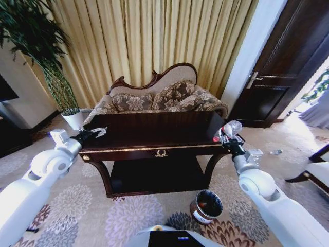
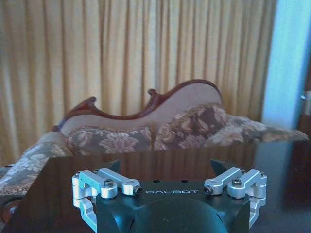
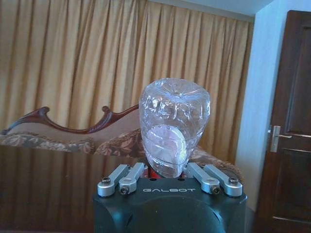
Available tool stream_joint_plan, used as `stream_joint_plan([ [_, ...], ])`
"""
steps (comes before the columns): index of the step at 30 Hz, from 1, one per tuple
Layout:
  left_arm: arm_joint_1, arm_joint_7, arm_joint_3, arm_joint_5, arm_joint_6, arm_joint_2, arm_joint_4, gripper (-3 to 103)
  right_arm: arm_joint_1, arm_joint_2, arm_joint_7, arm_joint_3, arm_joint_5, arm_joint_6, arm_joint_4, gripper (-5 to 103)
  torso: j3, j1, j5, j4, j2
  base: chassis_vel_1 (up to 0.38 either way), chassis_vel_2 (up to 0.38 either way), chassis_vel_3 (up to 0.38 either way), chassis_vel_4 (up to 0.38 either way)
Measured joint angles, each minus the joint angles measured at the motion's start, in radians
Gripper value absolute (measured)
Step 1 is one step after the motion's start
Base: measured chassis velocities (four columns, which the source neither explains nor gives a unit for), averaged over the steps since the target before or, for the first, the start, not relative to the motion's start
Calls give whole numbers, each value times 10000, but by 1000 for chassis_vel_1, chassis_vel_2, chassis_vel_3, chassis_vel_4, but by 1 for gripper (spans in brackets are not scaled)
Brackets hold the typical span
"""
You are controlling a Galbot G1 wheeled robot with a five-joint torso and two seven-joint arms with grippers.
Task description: Move to the front of the table and place the trash on the table into the trash bin.
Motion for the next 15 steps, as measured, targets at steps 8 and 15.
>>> stream_joint_plan([
  [8, 534, 112, -508, 1298, -493, -99, 80, 100, -20, -13, -219, -25, 91, 93, -75, 25, 0, 0, -2, 1, 0, 91, -85, -85, 95],
  [15, 956, -617, -938, 1956, -92, -201, -371, 100, 53, 0, -273, -121, 71, 147, -162, 25, 0, 1, -1, 0, 0, 97, -89, -108, 83],
])
